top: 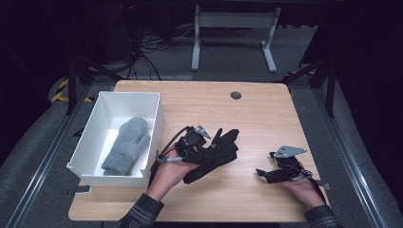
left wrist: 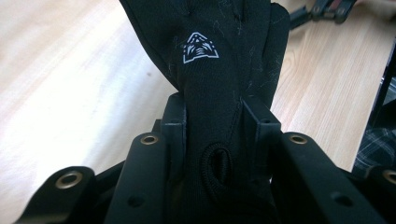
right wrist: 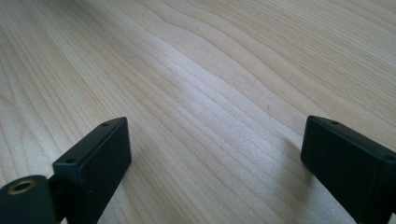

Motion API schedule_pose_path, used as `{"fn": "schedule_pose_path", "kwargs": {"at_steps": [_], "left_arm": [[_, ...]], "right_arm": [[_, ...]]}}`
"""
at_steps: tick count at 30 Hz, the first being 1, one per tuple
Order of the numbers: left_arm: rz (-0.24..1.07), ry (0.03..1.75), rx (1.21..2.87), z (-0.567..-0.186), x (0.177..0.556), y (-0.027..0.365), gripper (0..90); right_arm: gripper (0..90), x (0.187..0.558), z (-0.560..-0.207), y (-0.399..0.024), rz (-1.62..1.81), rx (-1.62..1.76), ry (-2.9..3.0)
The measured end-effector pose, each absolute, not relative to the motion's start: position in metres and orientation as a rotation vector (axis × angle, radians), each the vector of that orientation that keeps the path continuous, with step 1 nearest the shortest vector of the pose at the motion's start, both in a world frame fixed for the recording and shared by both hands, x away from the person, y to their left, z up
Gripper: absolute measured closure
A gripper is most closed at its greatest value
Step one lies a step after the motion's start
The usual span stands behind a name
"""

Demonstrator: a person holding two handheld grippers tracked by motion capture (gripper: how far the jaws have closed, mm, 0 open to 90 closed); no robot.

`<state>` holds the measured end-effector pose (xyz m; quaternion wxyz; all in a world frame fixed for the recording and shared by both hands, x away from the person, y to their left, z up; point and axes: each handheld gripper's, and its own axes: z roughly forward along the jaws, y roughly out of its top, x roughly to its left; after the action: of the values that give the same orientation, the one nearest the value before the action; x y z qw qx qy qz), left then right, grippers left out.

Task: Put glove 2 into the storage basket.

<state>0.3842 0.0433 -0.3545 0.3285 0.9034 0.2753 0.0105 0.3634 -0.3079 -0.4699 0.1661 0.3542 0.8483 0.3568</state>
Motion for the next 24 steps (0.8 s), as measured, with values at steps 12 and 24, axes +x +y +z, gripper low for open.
{"fn": "schedule_pose_path", "kwargs": {"at_steps": [12,24], "left_arm": [[0.12,0.795,2.299,-0.305,0.39,0.085,67.3],[0.188,0.962,2.195,-0.289,0.398,0.145,67.4]], "right_arm": [[8.7,0.363,-0.47,-0.308,1.016,1.011,2.415],[8.5,0.363,-0.47,-0.307,1.015,1.014,2.413]]}}
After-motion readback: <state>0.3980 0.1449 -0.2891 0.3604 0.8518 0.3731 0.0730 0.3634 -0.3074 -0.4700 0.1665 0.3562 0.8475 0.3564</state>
